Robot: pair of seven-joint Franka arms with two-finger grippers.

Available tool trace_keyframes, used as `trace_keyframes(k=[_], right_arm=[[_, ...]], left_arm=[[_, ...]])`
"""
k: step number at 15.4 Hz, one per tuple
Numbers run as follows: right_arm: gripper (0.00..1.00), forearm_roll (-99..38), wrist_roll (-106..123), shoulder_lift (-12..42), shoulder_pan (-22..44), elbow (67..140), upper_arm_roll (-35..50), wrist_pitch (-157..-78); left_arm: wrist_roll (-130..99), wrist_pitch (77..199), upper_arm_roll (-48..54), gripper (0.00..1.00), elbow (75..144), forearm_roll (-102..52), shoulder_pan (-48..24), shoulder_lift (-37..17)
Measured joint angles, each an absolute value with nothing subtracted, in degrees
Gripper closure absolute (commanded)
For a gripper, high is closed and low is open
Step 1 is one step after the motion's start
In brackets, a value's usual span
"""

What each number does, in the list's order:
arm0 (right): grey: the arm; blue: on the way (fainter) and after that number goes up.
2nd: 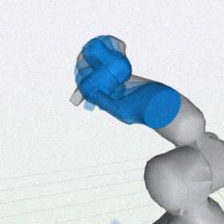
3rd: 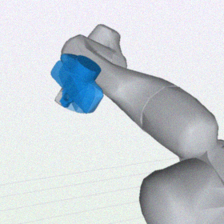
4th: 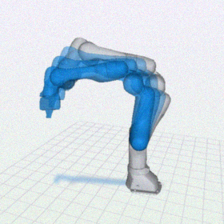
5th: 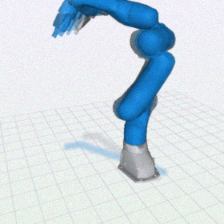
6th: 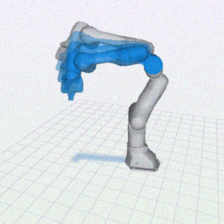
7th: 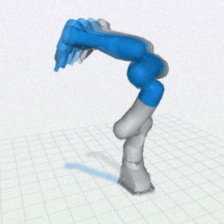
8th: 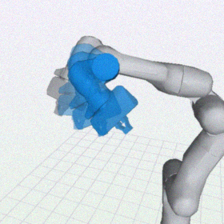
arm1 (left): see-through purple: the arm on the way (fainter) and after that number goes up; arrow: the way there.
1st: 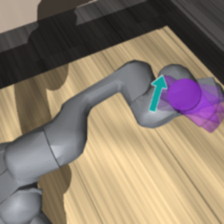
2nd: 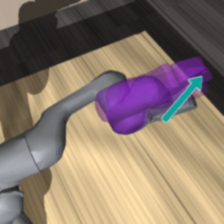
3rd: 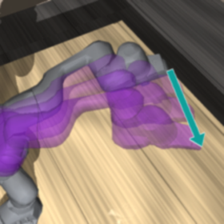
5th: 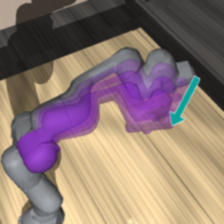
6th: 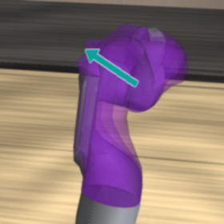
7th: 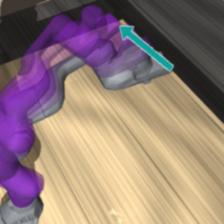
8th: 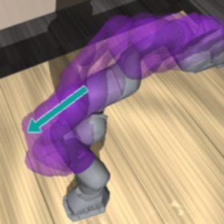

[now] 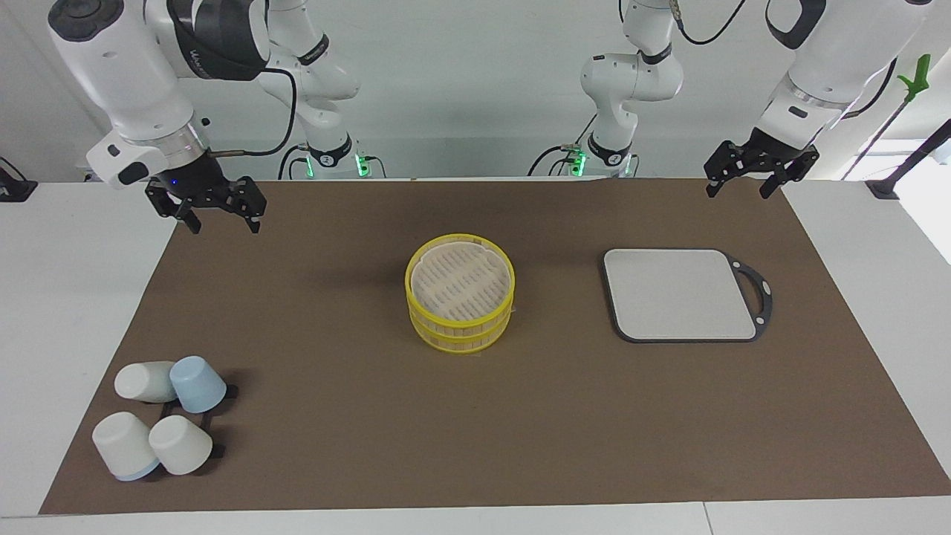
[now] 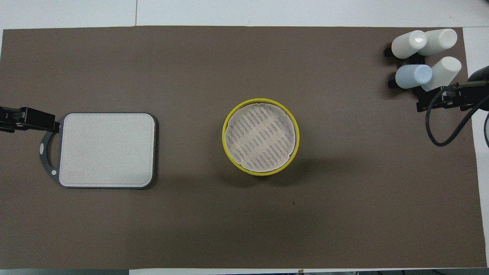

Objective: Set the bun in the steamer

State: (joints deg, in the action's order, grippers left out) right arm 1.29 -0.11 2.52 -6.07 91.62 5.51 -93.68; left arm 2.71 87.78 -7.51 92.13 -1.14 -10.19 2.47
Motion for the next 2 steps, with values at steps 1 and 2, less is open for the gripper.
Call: trace_keyframes(k=[1, 2], right_arm=[[0.0, 1.3, -0.1, 2.5, -6.1, 91.6, 5.5, -93.7], [0.0, 1.3, -0.1, 2.5, -6.1, 91.6, 5.5, -93.7]], left_arm=[[2.7, 87.8, -7.5, 0.0, 92.1, -1.1, -10.2, 2.5], [2.7, 87.8, -7.5, 0.0, 92.1, -1.1, -10.2, 2.5]])
